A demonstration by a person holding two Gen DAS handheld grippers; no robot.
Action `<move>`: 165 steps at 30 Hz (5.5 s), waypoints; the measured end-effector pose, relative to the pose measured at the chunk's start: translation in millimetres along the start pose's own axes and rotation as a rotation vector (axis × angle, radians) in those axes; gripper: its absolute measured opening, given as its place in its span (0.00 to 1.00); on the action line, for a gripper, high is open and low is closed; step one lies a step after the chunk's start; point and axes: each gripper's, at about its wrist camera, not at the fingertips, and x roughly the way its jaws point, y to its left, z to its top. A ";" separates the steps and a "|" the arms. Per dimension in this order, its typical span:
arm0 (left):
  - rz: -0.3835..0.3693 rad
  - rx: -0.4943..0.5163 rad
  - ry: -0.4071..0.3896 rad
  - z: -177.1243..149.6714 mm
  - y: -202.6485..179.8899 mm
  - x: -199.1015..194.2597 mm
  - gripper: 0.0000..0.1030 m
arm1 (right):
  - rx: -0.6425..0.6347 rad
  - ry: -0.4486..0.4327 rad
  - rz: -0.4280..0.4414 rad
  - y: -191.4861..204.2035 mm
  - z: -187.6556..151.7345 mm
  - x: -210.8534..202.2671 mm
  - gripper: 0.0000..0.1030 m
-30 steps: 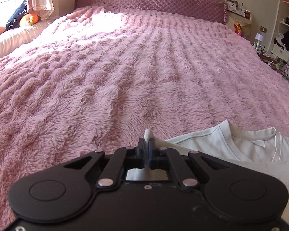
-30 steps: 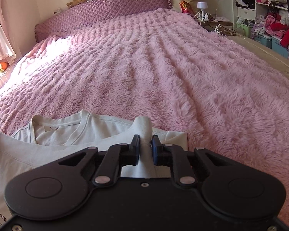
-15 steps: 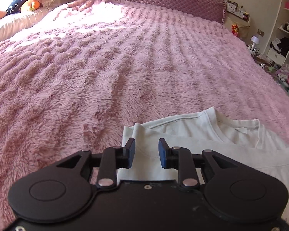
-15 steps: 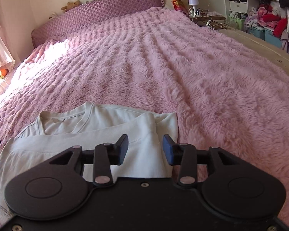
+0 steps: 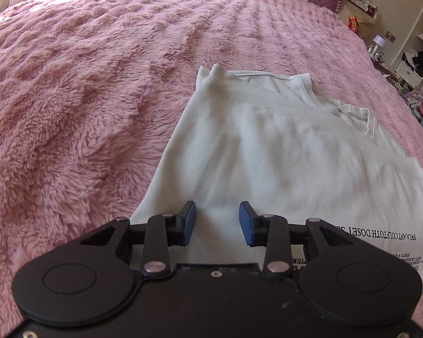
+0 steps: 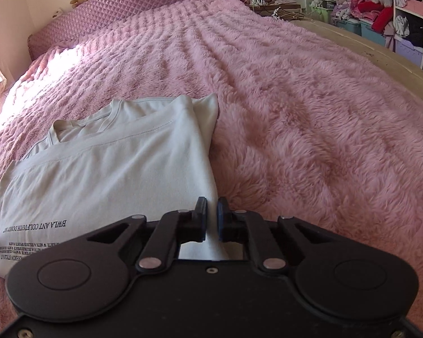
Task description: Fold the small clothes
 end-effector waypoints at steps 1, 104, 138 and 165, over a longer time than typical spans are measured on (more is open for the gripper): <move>0.002 0.011 0.007 0.3 0.0 0.8 0.35 | -0.003 0.017 -0.007 -2.5 -2.0 3.0 0.02; -0.297 -0.542 -0.191 -15.3 55.2 -50.0 0.07 | 0.150 0.000 -0.269 57.4 -61.0 -18.1 0.13; -0.682 0.004 0.106 -6.4 -215.1 3.3 0.47 | 0.260 -0.060 -0.079 1.8 -42.4 -60.1 0.27; -0.402 -0.230 0.148 -7.4 -117.3 30.1 0.47 | 0.356 -0.012 0.143 17.0 -7.3 -8.3 0.08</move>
